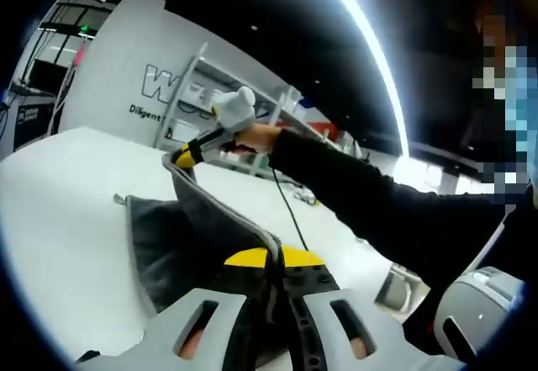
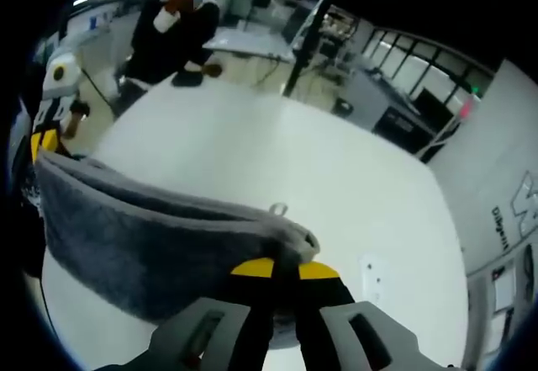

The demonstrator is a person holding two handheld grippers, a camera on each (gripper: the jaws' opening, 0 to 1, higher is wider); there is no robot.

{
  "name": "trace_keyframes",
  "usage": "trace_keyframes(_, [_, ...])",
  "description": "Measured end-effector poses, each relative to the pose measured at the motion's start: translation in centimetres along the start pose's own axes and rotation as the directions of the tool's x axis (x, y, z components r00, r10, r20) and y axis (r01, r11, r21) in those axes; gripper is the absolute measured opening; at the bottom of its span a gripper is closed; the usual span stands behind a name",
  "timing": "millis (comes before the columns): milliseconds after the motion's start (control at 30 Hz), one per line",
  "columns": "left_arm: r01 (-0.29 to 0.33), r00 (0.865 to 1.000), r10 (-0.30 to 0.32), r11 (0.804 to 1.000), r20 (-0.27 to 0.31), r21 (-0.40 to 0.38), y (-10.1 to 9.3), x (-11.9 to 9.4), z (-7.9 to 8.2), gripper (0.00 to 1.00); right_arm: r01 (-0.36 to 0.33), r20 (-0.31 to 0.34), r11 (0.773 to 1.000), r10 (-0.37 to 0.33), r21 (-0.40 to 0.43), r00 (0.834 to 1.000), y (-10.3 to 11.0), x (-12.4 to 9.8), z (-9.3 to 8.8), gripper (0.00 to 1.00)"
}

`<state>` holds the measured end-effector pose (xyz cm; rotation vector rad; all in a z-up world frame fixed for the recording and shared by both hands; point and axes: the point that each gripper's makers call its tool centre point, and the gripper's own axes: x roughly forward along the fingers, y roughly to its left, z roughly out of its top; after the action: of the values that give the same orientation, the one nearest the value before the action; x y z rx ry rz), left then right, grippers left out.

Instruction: Open the folded towel by lifting each exposed corner and separating the folded layers until the towel lies flat within the target outline without major curled edges

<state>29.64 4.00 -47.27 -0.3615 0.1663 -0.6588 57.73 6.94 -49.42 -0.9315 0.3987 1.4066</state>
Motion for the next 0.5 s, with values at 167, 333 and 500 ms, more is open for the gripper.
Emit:
trace_keyframes(167, [0.008, 1.000, -0.008, 1.000, 0.003, 0.008, -0.4, 0.3, 0.2, 0.00, 0.015, 0.007, 1.000, -0.015, -0.005, 1.000, -0.4, -0.5, -0.1, 0.02])
trace_keyframes(333, [0.014, 1.000, -0.014, 1.000, -0.002, 0.019, -0.7, 0.6, 0.2, 0.00, 0.027, -0.006, 1.000, -0.027, -0.005, 1.000, -0.4, -1.0, -0.7, 0.02])
trace_keyframes(500, [0.028, 1.000, -0.028, 1.000, 0.003, 0.014, -1.5, 1.2, 0.1, 0.00, 0.040, -0.013, 0.999, -0.040, 0.005, 0.999, -0.5, -1.6, -1.3, 0.03])
